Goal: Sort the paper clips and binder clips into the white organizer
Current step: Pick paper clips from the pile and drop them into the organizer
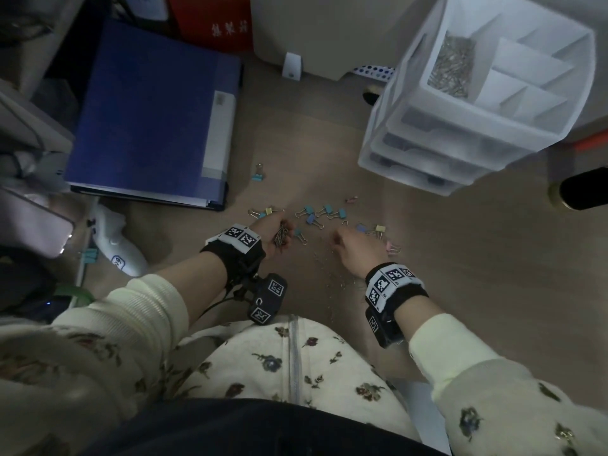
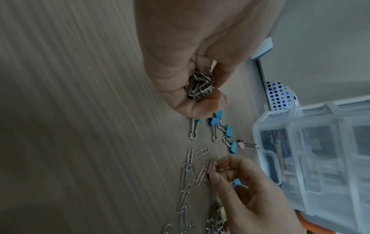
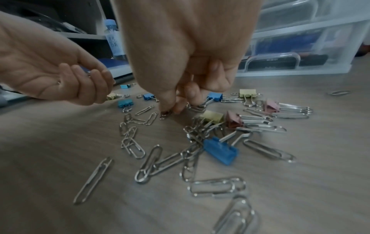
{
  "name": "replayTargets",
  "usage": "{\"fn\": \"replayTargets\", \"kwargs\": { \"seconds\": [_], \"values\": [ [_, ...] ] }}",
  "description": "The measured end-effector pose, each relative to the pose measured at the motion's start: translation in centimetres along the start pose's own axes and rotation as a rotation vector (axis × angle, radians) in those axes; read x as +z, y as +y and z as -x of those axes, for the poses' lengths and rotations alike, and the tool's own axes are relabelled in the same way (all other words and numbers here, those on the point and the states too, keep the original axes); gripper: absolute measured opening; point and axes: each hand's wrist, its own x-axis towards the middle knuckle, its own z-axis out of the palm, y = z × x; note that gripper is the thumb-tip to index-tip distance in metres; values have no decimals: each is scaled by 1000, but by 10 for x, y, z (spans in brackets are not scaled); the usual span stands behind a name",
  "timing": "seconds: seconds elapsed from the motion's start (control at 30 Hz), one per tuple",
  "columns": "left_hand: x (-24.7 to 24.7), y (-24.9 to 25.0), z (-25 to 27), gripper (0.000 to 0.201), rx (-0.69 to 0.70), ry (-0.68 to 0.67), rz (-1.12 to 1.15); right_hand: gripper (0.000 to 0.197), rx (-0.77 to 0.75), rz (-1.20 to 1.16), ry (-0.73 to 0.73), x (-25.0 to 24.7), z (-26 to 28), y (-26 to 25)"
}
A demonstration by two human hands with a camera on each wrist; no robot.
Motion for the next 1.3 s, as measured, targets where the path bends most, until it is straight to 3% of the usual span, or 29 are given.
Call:
{"fn": "replayTargets", "kwargs": {
  "seconds": [0.37, 0.53, 0.8, 0.9, 1.03, 1.13, 1.3],
  "values": [
    [2, 1, 0, 31, -11, 11, -2, 30, 20, 2, -94, 0, -5, 9],
    [1, 2, 1, 35, -12, 5, 10, 26, 11, 9, -78, 2, -4, 9],
    [0, 3, -3, 34, -43, 2, 0, 29, 160, 35, 74, -2, 3, 11],
    [0, 2, -4, 31, -42, 9, -5, 27, 69, -43, 125, 1, 3, 10],
    [2, 3, -1, 28, -36, 8, -4, 26, -174, -172, 33, 16, 0, 3],
    [1, 3, -2, 30, -25, 13, 4, 40, -190, -166, 37, 29, -7, -1],
    [0, 1, -4, 32, -20, 19, 12, 43, -257, -119, -9, 27, 4, -6]
  ]
}}
